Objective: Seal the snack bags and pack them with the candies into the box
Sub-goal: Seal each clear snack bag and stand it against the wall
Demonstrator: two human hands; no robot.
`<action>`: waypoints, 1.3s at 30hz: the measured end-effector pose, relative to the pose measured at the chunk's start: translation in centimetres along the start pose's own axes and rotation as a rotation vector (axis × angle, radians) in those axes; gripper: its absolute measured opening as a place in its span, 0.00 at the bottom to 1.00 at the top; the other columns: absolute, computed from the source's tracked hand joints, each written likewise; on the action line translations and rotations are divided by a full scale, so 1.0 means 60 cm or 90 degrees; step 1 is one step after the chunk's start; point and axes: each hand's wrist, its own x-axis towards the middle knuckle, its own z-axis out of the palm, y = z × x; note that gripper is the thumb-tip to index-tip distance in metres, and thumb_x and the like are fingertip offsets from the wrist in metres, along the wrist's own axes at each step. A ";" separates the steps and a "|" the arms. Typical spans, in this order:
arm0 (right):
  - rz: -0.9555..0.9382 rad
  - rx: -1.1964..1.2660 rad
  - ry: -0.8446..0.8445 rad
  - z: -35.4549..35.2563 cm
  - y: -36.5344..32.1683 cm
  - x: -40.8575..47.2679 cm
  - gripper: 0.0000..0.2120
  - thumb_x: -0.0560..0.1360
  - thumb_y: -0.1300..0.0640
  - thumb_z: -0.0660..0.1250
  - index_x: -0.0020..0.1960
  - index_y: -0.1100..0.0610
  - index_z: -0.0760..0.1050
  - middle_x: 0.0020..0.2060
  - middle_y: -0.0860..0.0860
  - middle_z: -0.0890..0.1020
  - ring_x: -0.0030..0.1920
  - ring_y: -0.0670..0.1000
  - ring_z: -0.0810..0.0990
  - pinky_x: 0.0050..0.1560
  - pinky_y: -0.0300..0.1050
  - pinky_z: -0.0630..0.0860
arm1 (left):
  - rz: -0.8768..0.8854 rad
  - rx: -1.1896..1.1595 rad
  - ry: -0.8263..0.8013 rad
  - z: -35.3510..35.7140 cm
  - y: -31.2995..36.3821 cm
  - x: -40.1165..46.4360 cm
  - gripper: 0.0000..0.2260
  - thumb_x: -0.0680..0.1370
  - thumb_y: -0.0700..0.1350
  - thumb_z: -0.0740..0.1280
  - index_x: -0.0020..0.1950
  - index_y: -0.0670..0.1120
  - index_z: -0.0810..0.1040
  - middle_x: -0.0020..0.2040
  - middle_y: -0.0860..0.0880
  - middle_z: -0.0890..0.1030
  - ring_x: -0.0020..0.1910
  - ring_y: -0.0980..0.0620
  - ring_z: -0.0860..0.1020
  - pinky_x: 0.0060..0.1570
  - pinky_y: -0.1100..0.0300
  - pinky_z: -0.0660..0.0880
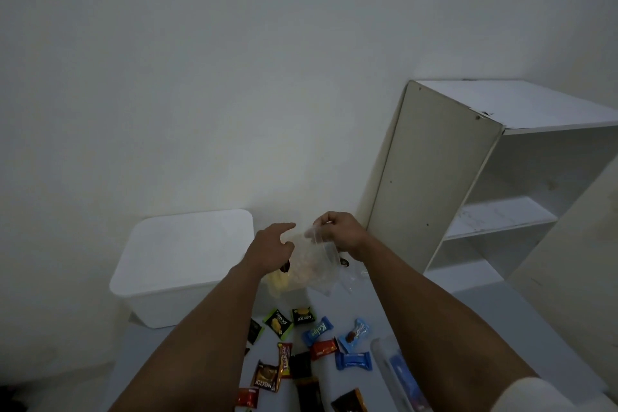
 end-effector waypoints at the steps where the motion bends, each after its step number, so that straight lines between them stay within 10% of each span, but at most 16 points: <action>1: -0.012 0.003 -0.016 0.000 -0.003 0.002 0.07 0.72 0.74 0.65 0.45 0.66 0.78 0.48 0.62 0.86 0.41 0.46 0.87 0.34 0.37 0.79 | -0.007 -0.006 -0.008 -0.004 0.002 -0.001 0.20 0.78 0.42 0.64 0.69 0.53 0.77 0.71 0.52 0.74 0.65 0.49 0.77 0.64 0.61 0.69; 4: -0.037 0.006 -0.026 0.003 -0.001 0.015 0.06 0.71 0.70 0.67 0.45 0.63 0.79 0.47 0.58 0.87 0.48 0.55 0.87 0.53 0.54 0.82 | -0.004 -0.036 -0.008 -0.009 -0.002 0.001 0.06 0.77 0.48 0.68 0.50 0.53 0.84 0.58 0.54 0.83 0.58 0.53 0.80 0.63 0.53 0.74; 7: -0.044 0.037 -0.005 0.006 -0.005 0.017 0.02 0.74 0.68 0.70 0.46 0.65 0.79 0.45 0.59 0.87 0.45 0.57 0.87 0.46 0.48 0.83 | 0.017 -0.064 -0.021 -0.014 -0.007 -0.001 0.06 0.78 0.48 0.70 0.41 0.49 0.81 0.43 0.54 0.84 0.46 0.54 0.82 0.56 0.51 0.77; 17: -0.071 0.076 0.076 -0.002 0.002 0.018 0.13 0.75 0.52 0.74 0.46 0.64 0.79 0.48 0.51 0.87 0.47 0.53 0.87 0.45 0.48 0.75 | -0.067 -0.275 0.097 -0.044 -0.021 -0.011 0.07 0.82 0.41 0.65 0.50 0.36 0.78 0.47 0.45 0.87 0.44 0.50 0.83 0.41 0.62 0.75; 39: -0.124 -0.194 -0.006 -0.025 0.014 0.035 0.06 0.70 0.59 0.79 0.42 0.61 0.86 0.39 0.56 0.87 0.40 0.50 0.85 0.51 0.50 0.84 | -0.056 -0.368 0.079 -0.017 0.022 -0.013 0.07 0.80 0.45 0.70 0.52 0.41 0.84 0.44 0.47 0.88 0.49 0.50 0.85 0.51 0.53 0.80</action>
